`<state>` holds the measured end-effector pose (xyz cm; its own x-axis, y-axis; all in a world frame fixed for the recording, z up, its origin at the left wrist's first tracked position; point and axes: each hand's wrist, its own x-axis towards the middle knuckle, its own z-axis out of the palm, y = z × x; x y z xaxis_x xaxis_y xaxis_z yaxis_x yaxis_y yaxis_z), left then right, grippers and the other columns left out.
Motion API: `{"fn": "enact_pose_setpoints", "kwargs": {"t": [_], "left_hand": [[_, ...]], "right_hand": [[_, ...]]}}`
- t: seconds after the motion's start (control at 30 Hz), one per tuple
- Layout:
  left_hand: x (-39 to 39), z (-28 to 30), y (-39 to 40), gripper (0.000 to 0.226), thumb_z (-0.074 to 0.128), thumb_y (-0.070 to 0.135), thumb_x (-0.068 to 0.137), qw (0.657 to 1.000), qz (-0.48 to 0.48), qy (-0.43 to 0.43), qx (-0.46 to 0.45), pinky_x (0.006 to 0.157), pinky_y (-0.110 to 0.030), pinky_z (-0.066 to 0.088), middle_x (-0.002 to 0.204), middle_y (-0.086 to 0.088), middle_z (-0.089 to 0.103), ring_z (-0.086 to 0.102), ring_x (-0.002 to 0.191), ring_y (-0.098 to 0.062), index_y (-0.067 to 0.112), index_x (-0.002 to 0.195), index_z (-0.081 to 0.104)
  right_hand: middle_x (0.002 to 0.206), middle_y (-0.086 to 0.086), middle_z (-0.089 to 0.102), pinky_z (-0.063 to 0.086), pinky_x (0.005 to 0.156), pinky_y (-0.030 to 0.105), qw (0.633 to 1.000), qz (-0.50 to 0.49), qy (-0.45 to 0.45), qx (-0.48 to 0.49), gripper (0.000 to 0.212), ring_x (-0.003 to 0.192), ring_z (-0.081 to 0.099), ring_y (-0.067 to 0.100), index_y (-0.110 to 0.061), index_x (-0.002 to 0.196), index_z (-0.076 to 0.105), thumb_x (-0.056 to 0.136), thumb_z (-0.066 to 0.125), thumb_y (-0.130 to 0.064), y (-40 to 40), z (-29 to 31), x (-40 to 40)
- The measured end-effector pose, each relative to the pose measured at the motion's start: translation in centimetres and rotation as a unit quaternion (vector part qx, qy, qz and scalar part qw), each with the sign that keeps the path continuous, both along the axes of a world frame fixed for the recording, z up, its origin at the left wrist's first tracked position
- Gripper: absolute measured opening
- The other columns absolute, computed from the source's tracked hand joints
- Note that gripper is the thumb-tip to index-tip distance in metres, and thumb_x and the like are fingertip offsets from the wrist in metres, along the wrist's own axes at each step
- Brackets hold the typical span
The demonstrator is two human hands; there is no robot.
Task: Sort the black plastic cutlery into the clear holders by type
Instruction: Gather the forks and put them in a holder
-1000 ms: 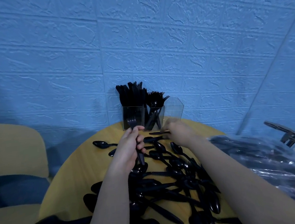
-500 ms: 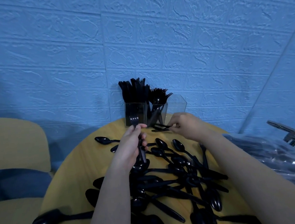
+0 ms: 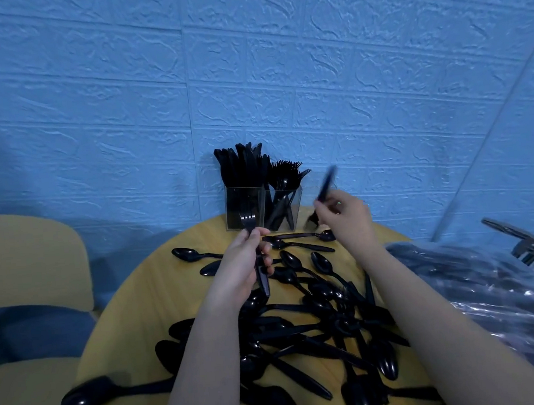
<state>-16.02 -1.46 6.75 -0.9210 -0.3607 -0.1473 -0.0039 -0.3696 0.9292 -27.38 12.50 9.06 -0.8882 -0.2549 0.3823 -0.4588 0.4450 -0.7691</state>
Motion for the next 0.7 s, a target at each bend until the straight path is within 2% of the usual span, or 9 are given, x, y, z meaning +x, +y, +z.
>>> {"fn": "enact_pose_setpoints", "kwargs": {"t": [0.07, 0.13, 0.2, 0.33, 0.43, 0.5, 0.7], "left_hand": [[-0.1, -0.1, 0.5, 0.022, 0.034, 0.019, 0.104, 1.000, -0.004, -0.003, -0.012, 0.054, -0.026, 0.042, 0.068, -0.002, 0.046, 0.044, 0.057, -0.012, 0.013, 0.096, 0.054], [-0.4, -0.1, 0.9, 0.021, 0.034, 0.020, 0.104, 1.000, 0.010, -0.005, -0.010, 0.054, -0.025, 0.045, 0.071, -0.003, 0.051, 0.049, 0.058, -0.013, 0.012, 0.099, 0.053], [-0.5, 0.1, 1.4, 0.021, 0.033, 0.022, 0.104, 1.000, 0.023, 0.005, 0.005, 0.054, -0.024, 0.050, 0.078, -0.005, 0.060, 0.059, 0.061, -0.014, 0.011, 0.101, 0.051], [-0.6, 0.1, 1.7, 0.027, 0.032, 0.021, 0.104, 0.992, 0.021, 0.070, 0.101, 0.065, -0.026, 0.056, 0.095, -0.006, 0.071, 0.068, 0.073, -0.012, 0.009, 0.114, 0.055], [-0.7, 0.1, 1.1, 0.035, 0.026, 0.022, 0.105, 0.971, 0.019, 0.122, 0.205, 0.078, -0.029, 0.054, 0.110, -0.008, 0.070, 0.070, 0.091, -0.015, 0.007, 0.121, 0.053], [-0.7, 0.0, 0.8, 0.036, 0.023, 0.023, 0.105, 0.958, 0.027, 0.142, 0.247, 0.084, -0.032, 0.052, 0.111, -0.008, 0.070, 0.069, 0.097, -0.016, 0.007, 0.118, 0.052], [-0.8, 0.3, 1.1, 0.034, 0.024, 0.027, 0.104, 0.933, 0.067, 0.182, 0.302, 0.083, -0.039, 0.051, 0.110, -0.014, 0.065, 0.067, 0.095, -0.025, 0.006, 0.109, 0.051]], "right_hand": [[0.067, 0.000, 0.066, 0.056, 0.069, 0.029, 0.987, -0.001, -0.070, -0.147, 0.007, 0.065, 0.065, 0.012, -0.014, 0.083, 0.062, 0.090, 0.059, -0.014, 0.1, 0.8, 1.4], [0.064, 0.001, 0.066, 0.058, 0.068, 0.026, 0.949, 0.030, -0.139, -0.281, 0.011, 0.063, 0.065, 0.014, -0.009, 0.081, 0.061, 0.091, 0.057, -0.006, -0.2, 1.2, 3.1], [0.067, 0.005, 0.068, 0.057, 0.066, 0.024, 0.909, 0.060, -0.202, -0.360, 0.012, 0.063, 0.066, 0.014, -0.006, 0.083, 0.061, 0.093, 0.055, -0.004, -0.9, 1.0, 4.9], [0.078, 0.012, 0.071, 0.056, 0.067, 0.023, 0.882, 0.088, -0.252, -0.388, 0.011, 0.069, 0.068, 0.016, -0.002, 0.090, 0.067, 0.092, 0.057, -0.006, -2.1, -0.6, 7.4], [0.077, 0.008, 0.072, 0.056, 0.069, 0.021, 0.863, 0.075, -0.279, -0.414, 0.011, 0.070, 0.068, 0.013, -0.003, 0.094, 0.069, 0.089, 0.062, -0.009, -2.4, -1.6, 8.1], [0.072, 0.003, 0.071, 0.055, 0.066, 0.019, 0.847, 0.075, -0.299, -0.433, 0.009, 0.069, 0.067, 0.011, -0.005, 0.091, 0.070, 0.088, 0.064, -0.010, -2.5, -2.0, 8.3], [0.068, -0.001, 0.068, 0.052, 0.060, 0.017, 0.835, 0.066, -0.331, -0.434, 0.008, 0.064, 0.062, 0.006, -0.006, 0.091, 0.071, 0.086, 0.066, -0.010, -2.8, -2.0, 8.6]]}}
